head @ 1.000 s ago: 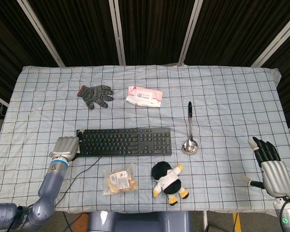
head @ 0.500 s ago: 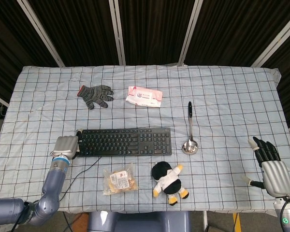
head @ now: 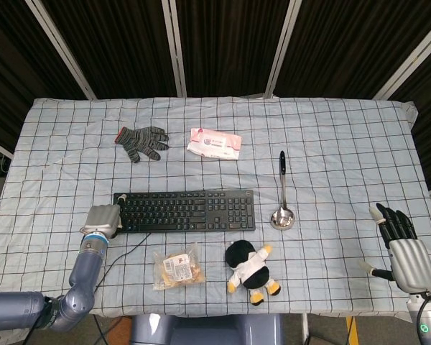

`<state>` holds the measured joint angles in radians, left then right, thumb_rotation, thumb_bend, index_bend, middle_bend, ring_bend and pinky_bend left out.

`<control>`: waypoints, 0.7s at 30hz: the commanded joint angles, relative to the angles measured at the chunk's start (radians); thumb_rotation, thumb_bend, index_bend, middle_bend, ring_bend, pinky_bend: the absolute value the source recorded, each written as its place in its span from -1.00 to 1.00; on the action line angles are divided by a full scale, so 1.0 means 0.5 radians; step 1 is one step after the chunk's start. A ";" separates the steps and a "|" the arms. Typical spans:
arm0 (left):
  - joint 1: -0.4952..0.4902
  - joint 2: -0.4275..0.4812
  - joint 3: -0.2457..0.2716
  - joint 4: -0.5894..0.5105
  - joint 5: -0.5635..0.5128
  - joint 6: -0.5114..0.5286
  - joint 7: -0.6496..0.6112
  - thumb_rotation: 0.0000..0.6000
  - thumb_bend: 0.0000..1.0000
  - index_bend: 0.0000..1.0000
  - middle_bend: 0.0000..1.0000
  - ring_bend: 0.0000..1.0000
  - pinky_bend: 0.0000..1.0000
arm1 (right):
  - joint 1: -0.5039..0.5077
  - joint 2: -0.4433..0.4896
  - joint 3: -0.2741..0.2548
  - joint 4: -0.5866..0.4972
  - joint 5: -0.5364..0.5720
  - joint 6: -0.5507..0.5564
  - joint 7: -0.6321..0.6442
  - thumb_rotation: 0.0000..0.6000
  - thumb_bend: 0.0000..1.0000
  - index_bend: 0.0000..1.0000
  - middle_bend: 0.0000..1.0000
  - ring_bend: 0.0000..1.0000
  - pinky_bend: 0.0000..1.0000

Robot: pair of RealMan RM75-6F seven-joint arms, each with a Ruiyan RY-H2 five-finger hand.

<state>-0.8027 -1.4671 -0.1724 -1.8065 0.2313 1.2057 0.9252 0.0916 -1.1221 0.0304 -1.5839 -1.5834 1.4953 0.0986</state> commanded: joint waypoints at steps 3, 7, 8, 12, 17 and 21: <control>-0.010 -0.002 -0.002 0.015 -0.020 -0.001 -0.010 1.00 1.00 -1.00 0.67 0.47 0.23 | 0.000 0.000 -0.001 -0.002 -0.003 0.000 0.002 1.00 -0.90 -1.00 -1.00 -1.00 -1.00; -0.020 -0.012 -0.003 0.031 -0.029 -0.024 -0.027 1.00 1.00 -1.00 0.67 0.46 0.23 | 0.000 0.000 -0.002 -0.002 -0.006 0.001 0.000 1.00 -0.90 -1.00 -1.00 -1.00 -1.00; -0.023 -0.018 0.000 0.034 -0.028 -0.029 -0.029 1.00 1.00 -1.00 0.67 0.46 0.23 | 0.000 -0.001 -0.002 -0.003 -0.006 0.001 0.001 1.00 -0.90 -1.00 -1.00 -1.00 -1.00; -0.034 -0.037 0.006 0.049 -0.021 -0.033 -0.035 1.00 1.00 -1.00 0.67 0.47 0.23 | -0.001 0.000 -0.003 -0.003 -0.009 0.004 0.006 1.00 -0.90 -1.00 -1.00 -1.00 -1.00; -0.043 -0.060 0.016 0.069 0.004 -0.027 -0.051 1.00 1.00 -1.00 0.67 0.47 0.23 | -0.002 0.000 -0.005 -0.001 -0.015 0.007 0.006 1.00 -0.90 -1.00 -1.00 -1.00 -1.00; -0.053 -0.070 0.022 0.083 -0.010 -0.023 -0.043 1.00 1.00 -1.00 0.67 0.47 0.23 | -0.005 0.001 -0.006 0.000 -0.021 0.016 0.010 1.00 -0.90 -1.00 -1.00 -1.00 -1.00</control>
<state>-0.8282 -1.5014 -0.1622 -1.7663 0.2271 1.1939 0.9025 0.0895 -1.1218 0.0276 -1.5839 -1.5940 1.5032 0.1032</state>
